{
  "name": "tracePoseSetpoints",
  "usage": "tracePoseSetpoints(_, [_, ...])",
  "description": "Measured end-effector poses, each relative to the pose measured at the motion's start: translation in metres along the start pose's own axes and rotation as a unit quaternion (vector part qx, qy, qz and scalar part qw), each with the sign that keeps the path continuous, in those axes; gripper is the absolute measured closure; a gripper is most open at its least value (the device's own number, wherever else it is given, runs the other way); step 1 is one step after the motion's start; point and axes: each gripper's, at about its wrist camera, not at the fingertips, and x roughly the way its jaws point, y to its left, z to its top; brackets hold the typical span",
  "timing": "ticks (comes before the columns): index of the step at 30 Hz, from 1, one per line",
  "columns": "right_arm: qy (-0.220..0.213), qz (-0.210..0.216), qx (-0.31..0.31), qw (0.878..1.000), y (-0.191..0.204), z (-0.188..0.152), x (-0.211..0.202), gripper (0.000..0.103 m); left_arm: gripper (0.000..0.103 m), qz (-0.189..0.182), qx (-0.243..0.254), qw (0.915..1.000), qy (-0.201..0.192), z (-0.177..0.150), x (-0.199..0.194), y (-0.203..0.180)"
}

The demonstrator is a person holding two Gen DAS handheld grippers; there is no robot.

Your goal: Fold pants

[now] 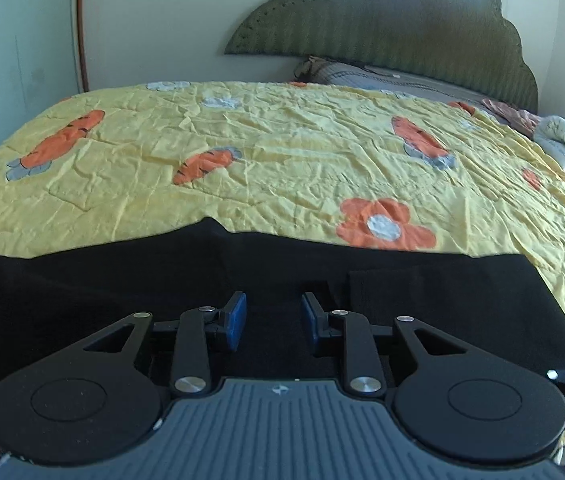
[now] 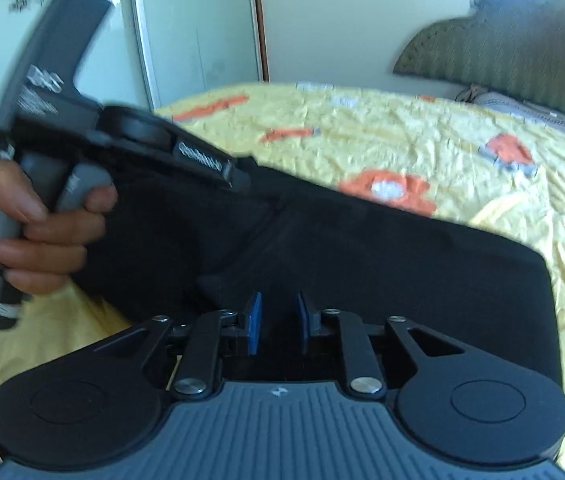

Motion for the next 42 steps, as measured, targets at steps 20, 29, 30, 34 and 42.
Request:
tracePoseSetpoints(20, [-0.022, -0.061, 0.037, 0.997, -0.019, 0.028, 0.013, 0.079, 0.058, 0.027, 0.034, 0.9991, 0.007, -0.016, 0.004, -0.019])
tracePoseSetpoints(29, [-0.005, -0.065, 0.038, 0.997, -0.013, 0.018, 0.024, 0.064, 0.043, 0.044, 0.034, 0.9985, -0.003, -0.023, 0.002, -0.019])
tracePoseSetpoints(30, [-0.005, -0.065, 0.036, 0.997, -0.012, 0.018, 0.024, 0.052, 0.042, 0.046, 0.035, 0.9983, -0.005, -0.024, 0.002, -0.019])
tracePoseSetpoints(34, [-0.008, -0.079, 0.016, 0.997, -0.005, 0.014, 0.027, 0.039, 0.037, 0.054, 0.039, 0.9977, -0.014, -0.029, 0.003, -0.019])
tracePoseSetpoints(42, [-0.027, -0.088, 0.020, 0.996, -0.013, 0.013, 0.007, 0.036, 0.028, 0.062, 0.053, 0.9959, -0.040, -0.040, 0.000, -0.017])
